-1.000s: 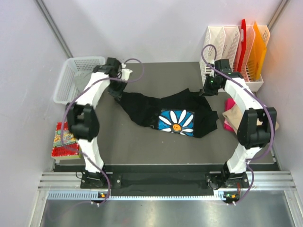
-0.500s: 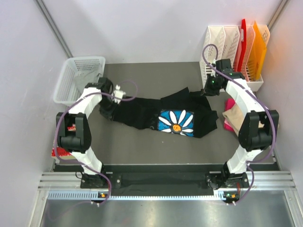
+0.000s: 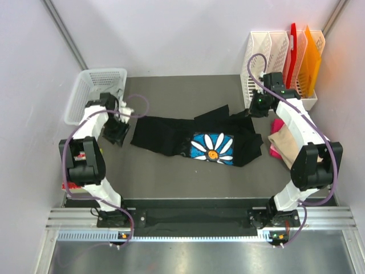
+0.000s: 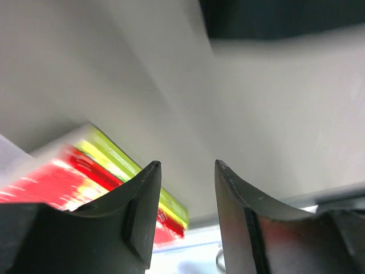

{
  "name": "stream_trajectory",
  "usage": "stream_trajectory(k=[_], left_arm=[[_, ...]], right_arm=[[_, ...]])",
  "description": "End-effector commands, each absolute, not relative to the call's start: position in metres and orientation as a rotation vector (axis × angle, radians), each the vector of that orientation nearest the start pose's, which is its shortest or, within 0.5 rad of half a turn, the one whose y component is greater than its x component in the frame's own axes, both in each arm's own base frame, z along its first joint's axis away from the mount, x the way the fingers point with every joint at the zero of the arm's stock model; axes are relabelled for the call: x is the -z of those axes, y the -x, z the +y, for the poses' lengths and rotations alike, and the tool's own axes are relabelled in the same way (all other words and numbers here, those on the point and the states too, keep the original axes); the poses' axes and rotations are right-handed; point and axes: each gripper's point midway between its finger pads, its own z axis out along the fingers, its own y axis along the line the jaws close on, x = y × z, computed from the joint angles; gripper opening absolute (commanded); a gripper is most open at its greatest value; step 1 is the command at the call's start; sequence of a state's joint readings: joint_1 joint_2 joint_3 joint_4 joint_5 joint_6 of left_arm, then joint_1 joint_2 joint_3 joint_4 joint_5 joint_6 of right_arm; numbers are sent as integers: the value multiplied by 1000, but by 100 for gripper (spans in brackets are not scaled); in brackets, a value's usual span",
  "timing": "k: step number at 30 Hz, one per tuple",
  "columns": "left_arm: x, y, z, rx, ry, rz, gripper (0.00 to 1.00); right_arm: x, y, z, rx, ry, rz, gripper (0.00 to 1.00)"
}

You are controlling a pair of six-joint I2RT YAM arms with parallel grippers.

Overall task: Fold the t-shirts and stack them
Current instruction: Flatten out the tshirt

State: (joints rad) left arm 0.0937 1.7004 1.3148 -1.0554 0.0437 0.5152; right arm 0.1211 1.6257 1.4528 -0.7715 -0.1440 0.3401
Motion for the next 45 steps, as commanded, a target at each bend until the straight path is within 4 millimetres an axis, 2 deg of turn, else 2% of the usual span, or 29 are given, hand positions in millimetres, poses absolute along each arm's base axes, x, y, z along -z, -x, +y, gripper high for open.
stream_trajectory(k=[1,3,6,7,8,10,14,20,24,28,34,45], left_arm=[[-113,-383,20,97,-371,2802,49],[-108,-407,1,195,-327,2806,48],[-94,-426,-18,217,-339,2813,49],[-90,-430,-20,206,-340,2814,49],[-86,-432,-32,205,-371,2822,49],[-73,-437,-38,212,-377,2845,49],[-58,-449,-37,201,-339,2866,49],[-63,-479,-36,168,-298,2811,49],[-69,-492,-33,136,-287,2773,49],[-67,-500,-33,124,-263,2751,49],[-40,-500,-31,107,-238,2798,49],[-19,-503,-29,99,-261,2819,48]], right_arm=[[-187,-393,86,-370,-196,2481,0],[-187,-391,86,-375,-192,2485,0],[-189,-390,87,-381,-187,2476,0],[-189,-389,87,-382,-185,2476,0],[-189,-388,87,-385,-185,2475,0],[-189,-387,87,-384,-183,2476,0],[-190,-385,87,-388,-175,2475,0],[-190,-385,91,-412,-171,2477,0],[-188,-383,91,-412,-170,2483,0],[-187,-382,91,-419,-165,2483,0],[-188,-383,91,-419,-165,2483,0],[-189,-379,93,-427,-158,2482,0]])
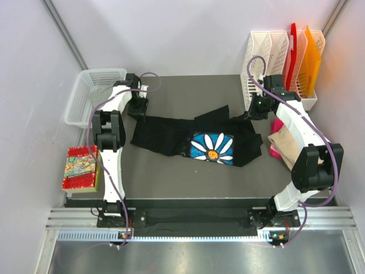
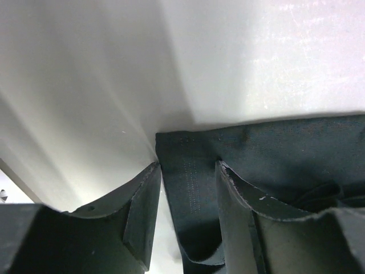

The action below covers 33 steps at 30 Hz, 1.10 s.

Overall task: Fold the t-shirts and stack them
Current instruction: Flatten out the tshirt

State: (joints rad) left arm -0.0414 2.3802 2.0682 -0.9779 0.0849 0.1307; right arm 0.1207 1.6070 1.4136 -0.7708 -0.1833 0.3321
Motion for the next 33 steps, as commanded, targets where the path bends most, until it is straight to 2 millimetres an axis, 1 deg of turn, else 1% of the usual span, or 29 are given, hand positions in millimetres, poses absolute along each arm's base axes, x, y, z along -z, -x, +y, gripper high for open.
stream_trajectory(k=[1,2,3,5,6,9,12,13,15,16,17,18,19,20,21,22,23,24,25,26,27,28,29,30,31,32,33], left_arm=[[-17,-503,-31,110,-265,2821,46],[-16,-503,-32,122,-265,2824,42],[-17,-504,-33,131,-270,2818,26],[-19,-505,-39,169,-269,2809,7],[-23,-506,-40,179,-267,2799,0],[-44,-509,-50,253,-267,2764,0],[-83,-515,-57,297,-280,2693,0],[-108,-517,-59,304,-288,2648,0],[-138,-517,-66,349,-300,2589,0],[-173,-520,-69,353,-305,2516,0],[-190,-517,-70,362,-307,2492,0],[-207,-514,-74,382,-313,2458,0],[-241,-511,-74,375,-325,2384,0],[-257,-509,-74,368,-327,2346,0],[-273,-506,-72,350,-328,2311,0],[-303,-497,-70,323,-332,2246,0],[-318,-493,-67,303,-335,2211,0],[-346,-482,-65,274,-351,2144,0],[-359,-477,-61,242,-358,2115,0],[-372,-470,-58,215,-364,2083,0],[-387,-466,-55,178,-375,2038,0],[-408,-449,-51,143,-379,1986,0],[-418,-441,-49,123,-388,1957,0],[-446,-420,-46,91,-402,1881,0],[-450,-414,-45,76,-406,1861,0],[-458,-407,-42,55,-404,1837,0],[-475,-390,-39,30,-402,1793,0]], right_arm=[[-190,-379,92,-428,-159,2482,0],[-192,-380,93,-431,-158,2478,0],[-193,-382,93,-433,-156,2473,0],[-198,-384,94,-438,-151,2463,0],[-200,-386,94,-441,-153,2458,0],[-209,-391,96,-450,-149,2440,0],[-219,-395,97,-459,-139,2416,0],[-224,-397,99,-469,-132,2405,0],[-241,-401,100,-476,-126,2365,0],[-246,-402,101,-484,-117,2359,0],[-264,-404,102,-496,-111,2319,0],[-273,-404,104,-504,-101,2302,0],[-284,-404,105,-517,-92,2277,0],[-306,-403,106,-530,-82,2222,0],[-319,-401,107,-538,-74,2192,0],[-333,-398,111,-559,-56,2160,0],[-359,-391,113,-574,-31,2095,0],[-372,-387,116,-586,-13,2059,0],[-387,-379,121,-623,21,2021,0],[-408,-364,125,-663,55,1960,0],[-422,-358,130,-693,81,1910,0],[-432,-346,136,-738,115,1876,0],[-444,-330,137,-751,127,1834,0],[-450,-321,140,-757,147,1814,0],[-457,-313,139,-740,147,1794,0],[-473,-294,135,-729,158,1740,0],[-482,-284,134,-723,161,1712,0]])
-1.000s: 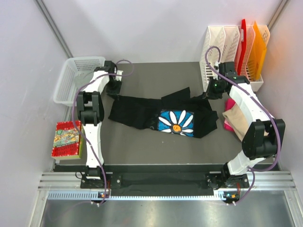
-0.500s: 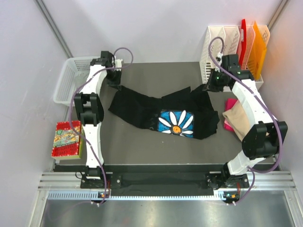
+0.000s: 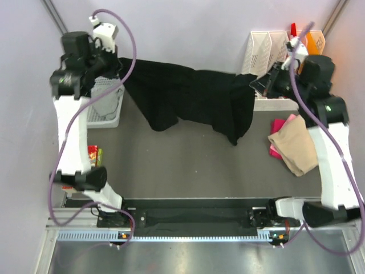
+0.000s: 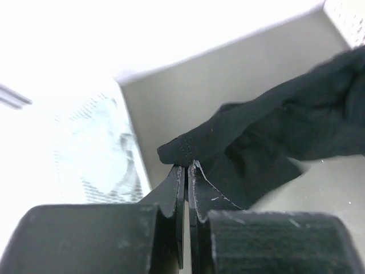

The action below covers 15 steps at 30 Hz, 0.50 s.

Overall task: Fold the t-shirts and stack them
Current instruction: Flatten out the tshirt

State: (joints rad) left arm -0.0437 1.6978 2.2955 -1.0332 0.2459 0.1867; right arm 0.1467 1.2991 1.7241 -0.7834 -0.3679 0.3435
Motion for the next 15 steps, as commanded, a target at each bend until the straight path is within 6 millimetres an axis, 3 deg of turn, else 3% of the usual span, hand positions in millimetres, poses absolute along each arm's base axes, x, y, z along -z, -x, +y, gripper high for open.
stream_trajectory(k=[1,5,10,12,15], left_arm=[[-481,-381,-37,20,-399,1780,0],[-505,-346,-34,1,-389,1721,0],[-537,-310,-32,-23,-384,1632,0],[-541,-302,-31,-31,-391,1624,0],[-537,-299,-29,-41,-382,1634,0]], right_arm=[[-497,-272,131,-713,162,1668,0],[-539,-214,120,-700,194,1549,0],[-575,-164,109,-698,198,1446,0],[-581,-154,106,-695,190,1431,0],[-578,-158,100,-668,156,1445,0]])
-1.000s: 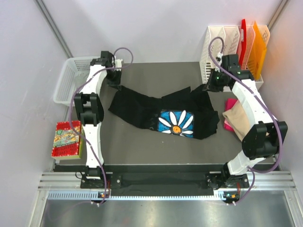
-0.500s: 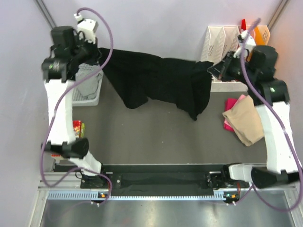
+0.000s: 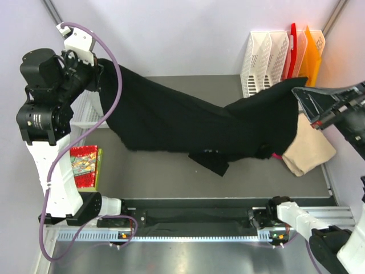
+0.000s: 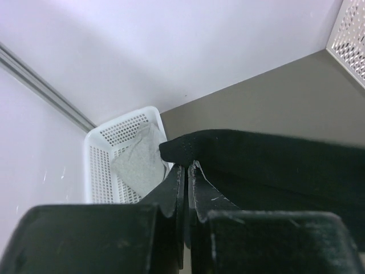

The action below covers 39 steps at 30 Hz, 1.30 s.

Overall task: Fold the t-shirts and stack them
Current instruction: Flatten out the tshirt

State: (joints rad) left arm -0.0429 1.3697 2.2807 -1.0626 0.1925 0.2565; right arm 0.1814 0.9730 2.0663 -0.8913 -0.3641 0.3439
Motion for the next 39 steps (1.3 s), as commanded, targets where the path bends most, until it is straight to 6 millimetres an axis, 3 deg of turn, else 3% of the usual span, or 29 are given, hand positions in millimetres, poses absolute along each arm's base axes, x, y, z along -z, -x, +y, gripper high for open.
stream_trajectory(k=[1,3,9,11,13,14,16,17,18,19,20,21,22,25,27,30,31,34,36,37,39], left_arm=[[-527,-303,-28,-40,-384,1665,0],[-523,-304,-28,-47,-389,1666,0],[-468,-325,-17,-109,-403,1793,0],[-459,-333,-14,-124,-390,1801,0],[-447,-343,-16,-111,-394,1820,0],[-447,-352,-18,-96,-383,1814,0],[-457,-361,-21,-74,-366,1789,0],[-450,-375,-23,-49,-348,1821,0],[-471,-376,-26,-36,-338,1776,0],[-476,-379,-29,-20,-339,1770,0],[-472,-388,-31,2,-336,1791,0],[-489,-387,-33,8,-333,1749,0],[-494,-387,-34,11,-334,1736,0],[-521,-377,-37,11,-346,1667,0],[-543,-357,-38,8,-361,1609,0],[-563,-322,-45,19,-417,1535,0],[-566,-313,-46,21,-429,1521,0],[-587,-265,-41,-41,-456,1423,0],[-598,-250,-35,-81,-433,1373,0],[-621,-228,-32,-107,-410,1274,0],[-633,-214,-28,-120,-377,1216,0]], right_arm=[[-572,-165,96,-644,128,1462,0],[-566,-174,91,-613,89,1475,0],[-531,-224,79,-512,-21,1577,0],[-515,-244,77,-482,-52,1620,0],[-512,-262,78,-466,-56,1622,0],[-510,-278,81,-465,-56,1628,0],[-520,-291,84,-477,-55,1603,0],[-522,-307,88,-485,-54,1595,0],[-525,-312,92,-499,-45,1589,0],[-533,-322,95,-507,-41,1577,0],[-536,-326,96,-512,-39,1578,0],[-541,-327,98,-519,-31,1573,0],[-560,-326,99,-523,-19,1534,0],[-592,-300,101,-551,29,1455,0],[-605,-280,103,-578,57,1414,0],[-624,-234,104,-625,110,1339,0],[-634,-210,101,-634,126,1294,0],[-646,-157,100,-672,178,1235,0],[-660,-120,99,-701,211,1173,0],[-662,-104,98,-710,217,1160,0],[-673,-74,96,-733,237,1100,0]])
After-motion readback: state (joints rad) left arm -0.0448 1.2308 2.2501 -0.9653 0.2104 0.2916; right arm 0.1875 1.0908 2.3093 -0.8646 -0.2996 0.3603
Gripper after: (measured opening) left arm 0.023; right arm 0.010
